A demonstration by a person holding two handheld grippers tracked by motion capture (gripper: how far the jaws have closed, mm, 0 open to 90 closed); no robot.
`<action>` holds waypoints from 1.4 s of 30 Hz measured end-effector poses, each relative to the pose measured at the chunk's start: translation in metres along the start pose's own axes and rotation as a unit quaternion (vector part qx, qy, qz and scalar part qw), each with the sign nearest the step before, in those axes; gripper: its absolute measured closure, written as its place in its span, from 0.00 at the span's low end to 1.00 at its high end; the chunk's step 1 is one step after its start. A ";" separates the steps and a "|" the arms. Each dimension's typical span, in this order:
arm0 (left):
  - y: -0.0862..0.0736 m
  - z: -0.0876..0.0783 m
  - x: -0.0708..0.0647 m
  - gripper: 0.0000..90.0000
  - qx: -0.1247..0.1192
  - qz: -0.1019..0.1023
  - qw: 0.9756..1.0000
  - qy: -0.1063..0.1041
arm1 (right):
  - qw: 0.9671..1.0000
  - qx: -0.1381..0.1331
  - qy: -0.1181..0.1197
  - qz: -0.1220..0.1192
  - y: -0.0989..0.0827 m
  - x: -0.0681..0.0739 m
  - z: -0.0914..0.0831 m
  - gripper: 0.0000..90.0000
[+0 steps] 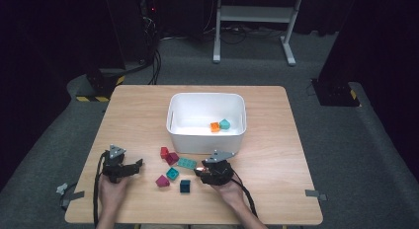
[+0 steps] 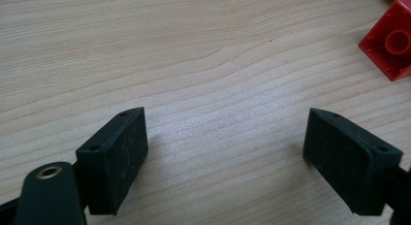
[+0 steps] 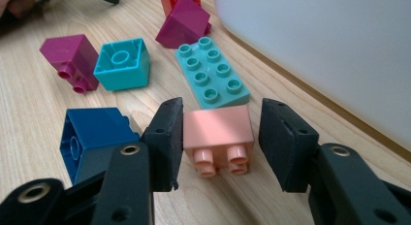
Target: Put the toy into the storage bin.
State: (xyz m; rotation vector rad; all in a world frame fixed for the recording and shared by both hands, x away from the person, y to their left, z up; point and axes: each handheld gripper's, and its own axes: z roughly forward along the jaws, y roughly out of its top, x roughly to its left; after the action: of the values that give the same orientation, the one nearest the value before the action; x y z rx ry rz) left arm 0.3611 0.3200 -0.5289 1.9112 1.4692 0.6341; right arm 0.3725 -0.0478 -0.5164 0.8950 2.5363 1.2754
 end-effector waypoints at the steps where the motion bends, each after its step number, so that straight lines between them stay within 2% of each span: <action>1: 0.000 0.000 0.000 0.18 0.000 0.000 1.000 0.000 | 1.000 0.002 0.000 -0.003 0.000 0.000 0.000 0.60; 14: 0.000 0.000 0.000 0.18 0.000 0.000 1.000 0.000 | 1.000 -0.001 -0.007 -0.015 -0.002 0.001 -0.004 0.65; 34: 0.000 0.000 0.000 0.18 0.000 0.000 1.000 0.000 | 1.000 -0.018 -0.003 -0.002 -0.001 -0.007 -0.019 0.65; 42: 0.000 0.000 0.000 0.18 0.000 0.000 1.000 0.000 | 1.000 -0.017 -0.002 -0.008 0.001 -0.008 -0.025 0.65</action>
State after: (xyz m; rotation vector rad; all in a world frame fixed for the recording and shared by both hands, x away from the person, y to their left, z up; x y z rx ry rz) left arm 0.3612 0.3201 -0.5289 1.9119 1.4690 0.6342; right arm 0.3695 -0.0684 -0.5009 0.8689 2.5056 1.3065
